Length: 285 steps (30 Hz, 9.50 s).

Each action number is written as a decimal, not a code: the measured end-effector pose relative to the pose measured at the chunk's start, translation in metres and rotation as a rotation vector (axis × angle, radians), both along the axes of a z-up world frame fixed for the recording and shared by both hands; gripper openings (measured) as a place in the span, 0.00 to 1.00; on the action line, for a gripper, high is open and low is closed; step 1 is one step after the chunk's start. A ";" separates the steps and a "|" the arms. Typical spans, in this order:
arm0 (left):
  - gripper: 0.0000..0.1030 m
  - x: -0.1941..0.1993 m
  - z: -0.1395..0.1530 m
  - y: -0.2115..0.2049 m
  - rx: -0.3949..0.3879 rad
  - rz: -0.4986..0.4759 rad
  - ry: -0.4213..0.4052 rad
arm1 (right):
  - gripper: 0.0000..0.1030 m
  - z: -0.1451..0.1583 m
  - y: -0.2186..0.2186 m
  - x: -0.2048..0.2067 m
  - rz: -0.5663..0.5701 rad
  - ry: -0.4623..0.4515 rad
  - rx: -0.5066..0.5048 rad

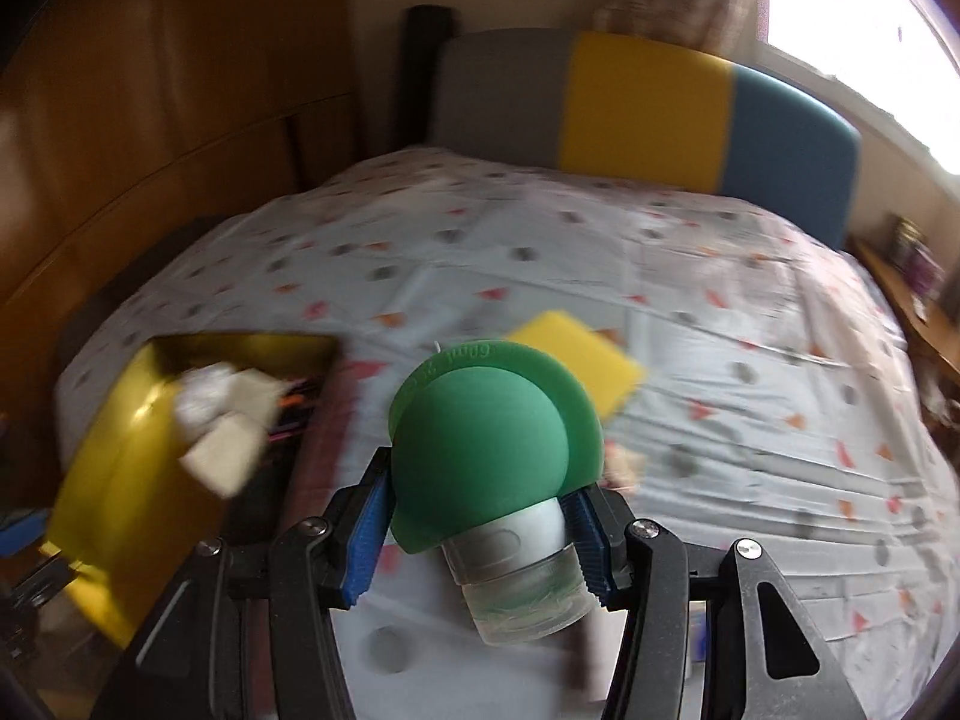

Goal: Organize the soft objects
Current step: 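Carry the green-capped bottle with the right tool and release it in the tray, then move both tools toward the pink towel roll and red glove, then grasp the yellow sponge with the left tool, then release the yellow sponge in the tray with left tool while right grasps blue tissue pack, then carry the blue Tempo tissue pack with the right tool and release it in the tray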

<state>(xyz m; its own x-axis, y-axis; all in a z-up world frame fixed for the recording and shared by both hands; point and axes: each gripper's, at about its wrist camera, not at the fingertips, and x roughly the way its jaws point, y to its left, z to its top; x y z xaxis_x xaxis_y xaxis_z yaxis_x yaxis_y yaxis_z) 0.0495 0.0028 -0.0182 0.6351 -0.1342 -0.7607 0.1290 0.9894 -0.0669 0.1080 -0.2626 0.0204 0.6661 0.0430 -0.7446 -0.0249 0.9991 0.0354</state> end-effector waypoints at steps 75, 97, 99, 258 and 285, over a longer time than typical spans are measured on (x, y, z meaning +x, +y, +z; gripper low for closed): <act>0.66 0.010 0.020 -0.046 0.120 -0.087 -0.047 | 0.79 -0.014 -0.073 -0.044 -0.115 -0.027 -0.003; 0.66 0.070 0.040 -0.165 0.049 -0.304 -0.005 | 0.82 -0.037 -0.178 -0.061 -0.445 -0.010 0.169; 0.66 0.083 0.041 -0.179 0.037 -0.315 0.008 | 0.82 -0.036 -0.180 -0.063 -0.454 -0.015 0.180; 0.75 0.054 -0.014 0.003 0.059 0.058 0.024 | 0.53 -0.113 -0.172 -0.021 -0.355 0.252 -0.017; 0.75 0.029 -0.009 -0.002 0.043 0.053 0.005 | 0.52 -0.112 -0.166 -0.022 -0.354 0.240 -0.051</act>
<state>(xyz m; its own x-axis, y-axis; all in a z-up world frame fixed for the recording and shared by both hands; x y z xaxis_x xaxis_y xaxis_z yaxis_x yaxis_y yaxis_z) 0.0790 0.0011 -0.0270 0.6370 -0.0672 -0.7679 0.0757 0.9968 -0.0245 0.0859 -0.4286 -0.0917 0.4407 -0.1984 -0.8754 0.3228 0.9451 -0.0516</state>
